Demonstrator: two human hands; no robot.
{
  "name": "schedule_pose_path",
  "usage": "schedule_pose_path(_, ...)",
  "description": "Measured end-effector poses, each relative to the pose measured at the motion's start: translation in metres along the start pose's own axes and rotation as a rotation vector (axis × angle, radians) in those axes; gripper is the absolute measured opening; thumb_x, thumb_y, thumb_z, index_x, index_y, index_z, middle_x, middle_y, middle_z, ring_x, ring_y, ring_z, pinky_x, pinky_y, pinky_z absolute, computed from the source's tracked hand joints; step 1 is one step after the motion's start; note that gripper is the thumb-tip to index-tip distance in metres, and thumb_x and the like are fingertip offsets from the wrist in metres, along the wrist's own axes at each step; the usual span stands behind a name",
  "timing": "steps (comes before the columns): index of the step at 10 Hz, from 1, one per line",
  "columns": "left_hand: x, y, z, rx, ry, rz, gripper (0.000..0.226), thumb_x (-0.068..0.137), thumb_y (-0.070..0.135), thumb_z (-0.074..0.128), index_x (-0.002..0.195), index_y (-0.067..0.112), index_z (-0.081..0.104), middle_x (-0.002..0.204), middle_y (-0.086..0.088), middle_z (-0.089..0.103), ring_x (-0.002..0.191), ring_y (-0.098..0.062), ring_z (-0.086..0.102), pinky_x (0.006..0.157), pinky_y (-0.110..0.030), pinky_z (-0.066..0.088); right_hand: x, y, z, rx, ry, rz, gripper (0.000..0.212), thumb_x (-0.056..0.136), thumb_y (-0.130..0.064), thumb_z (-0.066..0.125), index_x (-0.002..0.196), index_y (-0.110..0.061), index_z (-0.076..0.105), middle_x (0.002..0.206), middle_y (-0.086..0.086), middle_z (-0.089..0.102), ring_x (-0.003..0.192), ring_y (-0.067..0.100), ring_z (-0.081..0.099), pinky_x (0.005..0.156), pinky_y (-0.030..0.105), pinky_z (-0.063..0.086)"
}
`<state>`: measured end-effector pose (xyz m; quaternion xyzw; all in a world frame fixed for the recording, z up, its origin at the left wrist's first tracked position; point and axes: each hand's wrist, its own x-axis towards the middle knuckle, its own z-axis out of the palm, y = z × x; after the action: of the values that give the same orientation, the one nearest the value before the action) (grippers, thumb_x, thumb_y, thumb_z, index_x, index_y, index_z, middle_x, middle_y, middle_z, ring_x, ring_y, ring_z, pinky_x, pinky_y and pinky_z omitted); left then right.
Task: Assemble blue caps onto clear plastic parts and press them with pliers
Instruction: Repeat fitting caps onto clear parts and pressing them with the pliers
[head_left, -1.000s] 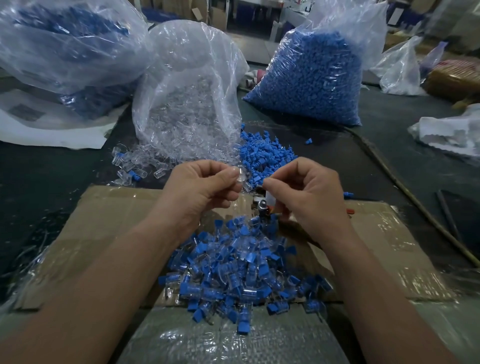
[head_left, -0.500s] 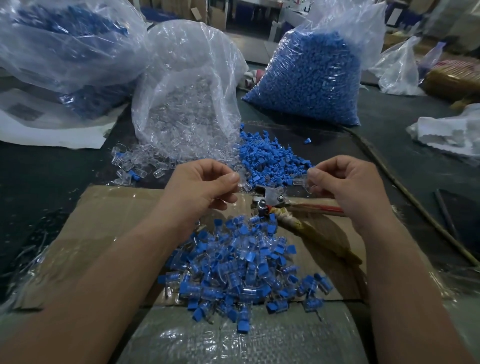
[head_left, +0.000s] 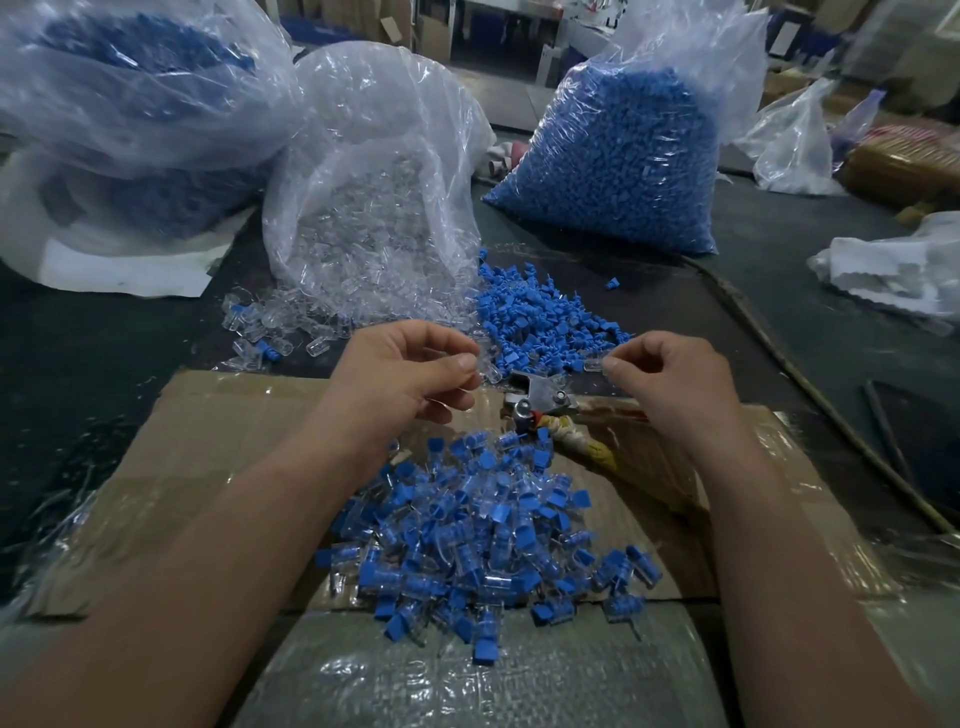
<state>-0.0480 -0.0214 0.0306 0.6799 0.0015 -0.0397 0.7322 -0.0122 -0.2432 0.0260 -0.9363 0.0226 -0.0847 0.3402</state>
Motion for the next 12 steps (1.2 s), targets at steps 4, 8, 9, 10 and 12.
schedule_pose_path(4, 0.0, -0.001, 0.0, 0.012, -0.001, -0.003, 0.009, 0.081, 0.001, 0.061, 0.08, 0.01, 0.064, 0.058, 0.002, 0.067, 0.051, -0.007, 0.061, 0.046, -0.016, 0.048, 0.013, -0.01, 0.03, -0.277, -0.199, -0.154, 0.037, 0.095, -0.023, 0.048, 0.131, -0.022, 0.05, 0.141, -0.001, 0.044, 0.129, 0.015, 0.036, 0.103, 0.03, 0.027)
schedule_pose_path(8, 0.0, -0.001, 0.0, 0.026, -0.004, -0.006, 0.008, 0.081, 0.002, 0.061, 0.08, 0.01, 0.065, 0.059, 0.002, 0.067, 0.052, -0.008, 0.062, 0.049, -0.017, 0.05, 0.017, -0.004, 0.033, -0.252, -0.091, -0.128, 0.013, 0.087, -0.014, 0.06, 0.095, -0.018, 0.069, 0.098, -0.002, 0.067, 0.087, 0.011, 0.056, 0.077, 0.027, 0.045)
schedule_pose_path(9, 0.0, -0.001, 0.001, 0.021, -0.008, -0.008, 0.008, 0.081, 0.001, 0.061, 0.081, 0.008, 0.064, 0.06, 0.0, 0.068, 0.052, -0.009, 0.063, 0.049, -0.018, 0.051, 0.015, -0.006, 0.03, -0.136, -0.015, -0.145, 0.005, 0.087, -0.016, 0.06, 0.085, -0.02, 0.063, 0.087, -0.007, 0.062, 0.079, 0.008, 0.054, 0.074, 0.026, 0.045)
schedule_pose_path(10, -0.001, 0.0, 0.001, 0.0, -0.014, -0.013, 0.008, 0.081, -0.001, 0.061, 0.08, 0.007, 0.062, 0.061, -0.003, 0.069, 0.052, -0.011, 0.064, 0.049, -0.02, 0.051, 0.01, -0.011, 0.024, 0.137, 0.039, -0.111, 0.015, 0.085, -0.014, 0.063, 0.075, -0.025, 0.059, 0.078, -0.009, 0.063, 0.076, 0.01, 0.061, 0.073, 0.026, 0.052)
schedule_pose_path(12, -0.001, -0.001, 0.002, 0.0, -0.021, -0.005, 0.008, 0.08, -0.001, 0.062, 0.079, 0.006, 0.061, 0.062, -0.004, 0.069, 0.053, -0.012, 0.064, 0.05, -0.021, 0.052, 0.006, -0.013, 0.027, 0.205, 0.025, -0.102, 0.014, 0.087, -0.016, 0.061, 0.081, -0.028, 0.065, 0.079, -0.014, 0.064, 0.074, 0.001, 0.06, 0.068, 0.016, 0.049)
